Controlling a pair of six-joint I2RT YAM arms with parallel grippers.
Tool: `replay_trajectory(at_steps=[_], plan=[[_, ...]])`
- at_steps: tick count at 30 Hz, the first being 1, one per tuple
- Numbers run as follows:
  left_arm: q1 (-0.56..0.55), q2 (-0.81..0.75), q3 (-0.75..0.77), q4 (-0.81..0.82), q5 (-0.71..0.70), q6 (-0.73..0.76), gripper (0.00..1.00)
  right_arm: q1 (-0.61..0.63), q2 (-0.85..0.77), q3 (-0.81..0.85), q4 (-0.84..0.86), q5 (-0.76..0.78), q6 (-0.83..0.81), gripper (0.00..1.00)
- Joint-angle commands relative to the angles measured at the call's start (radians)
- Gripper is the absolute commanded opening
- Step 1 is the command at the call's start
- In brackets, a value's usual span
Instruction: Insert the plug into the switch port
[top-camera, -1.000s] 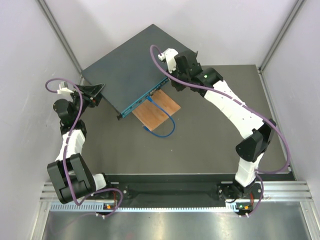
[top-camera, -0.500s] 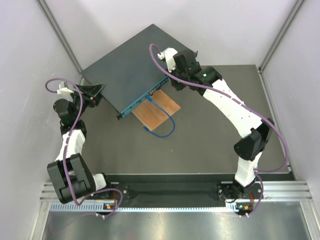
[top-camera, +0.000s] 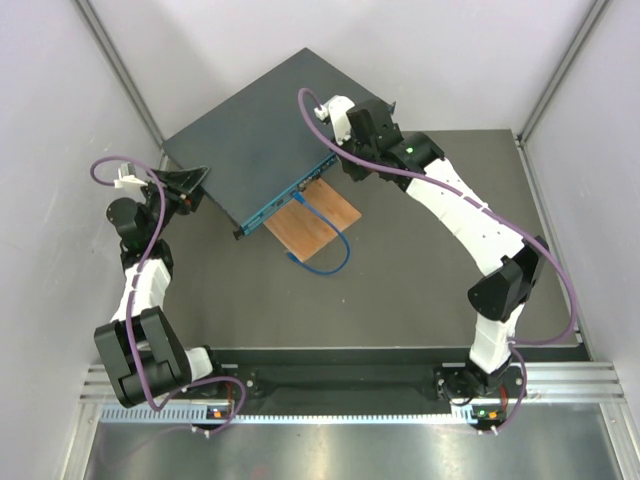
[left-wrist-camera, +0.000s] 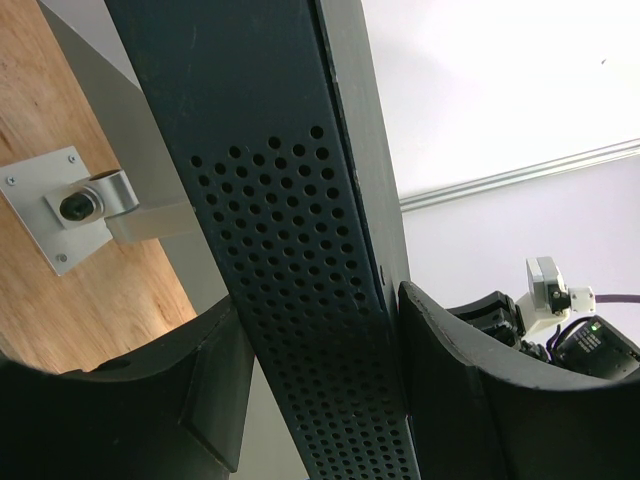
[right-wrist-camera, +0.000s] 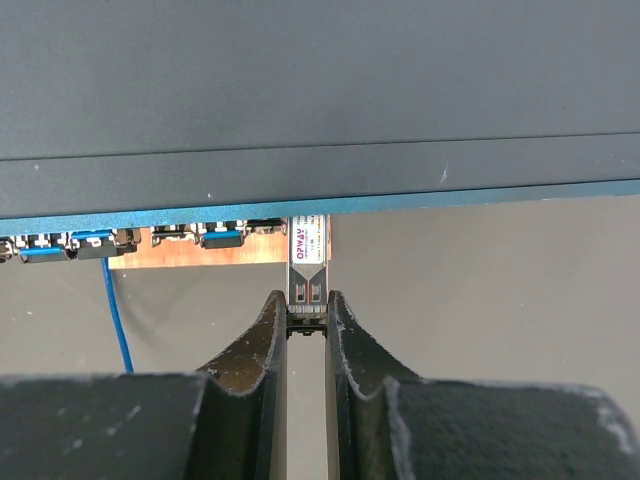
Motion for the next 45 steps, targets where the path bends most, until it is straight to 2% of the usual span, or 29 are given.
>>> replay_trajectory(at_steps=[1, 3, 5, 6, 9, 13, 21, 25, 32, 38, 41, 44, 45], plan=[[-0.077, 0.01, -0.009, 0.02, 0.083, 0.122, 0.0, 0.08, 0.044, 0.08, 0.524, -0.229, 0.051, 0.05], [-0.08, 0.01, -0.007, 0.019, 0.081, 0.12, 0.0, 0.084, 0.043, 0.073, 0.524, -0.232, 0.06, 0.11], [-0.08, 0.005, -0.007, 0.019, 0.078, 0.12, 0.0, 0.084, 0.04, 0.06, 0.524, -0.246, 0.046, 0.21], [-0.08, 0.003, -0.006, 0.019, 0.078, 0.12, 0.0, 0.083, 0.032, 0.045, 0.525, -0.234, 0.032, 0.3], [-0.082, -0.006, -0.006, 0.006, 0.08, 0.131, 0.0, 0.077, 0.0, -0.007, 0.522, -0.226, 0.003, 0.38], [-0.08, -0.012, -0.003, -0.01, 0.08, 0.145, 0.0, 0.06, -0.052, -0.085, 0.509, -0.226, -0.02, 0.41], [-0.083, -0.004, 0.002, -0.01, 0.078, 0.148, 0.0, 0.039, -0.144, -0.185, 0.423, -0.253, -0.061, 0.7], [-0.083, -0.006, 0.005, -0.016, 0.078, 0.154, 0.0, 0.014, -0.181, -0.22, 0.366, -0.282, -0.063, 0.82], [-0.085, -0.006, 0.016, -0.028, 0.08, 0.163, 0.0, -0.064, -0.247, -0.29, 0.248, -0.388, -0.08, 0.87], [-0.085, -0.004, 0.024, -0.03, 0.08, 0.168, 0.0, -0.106, -0.298, -0.357, 0.177, -0.359, -0.113, 0.87], [-0.083, -0.009, 0.025, -0.037, 0.08, 0.177, 0.0, -0.149, -0.327, -0.401, 0.185, -0.356, -0.107, 0.83], [-0.083, -0.006, 0.025, -0.045, 0.08, 0.181, 0.0, -0.181, -0.322, -0.414, 0.186, -0.352, -0.1, 0.75], [-0.085, -0.006, 0.025, -0.045, 0.08, 0.181, 0.0, -0.188, -0.312, -0.412, 0.194, -0.352, -0.094, 0.67]])
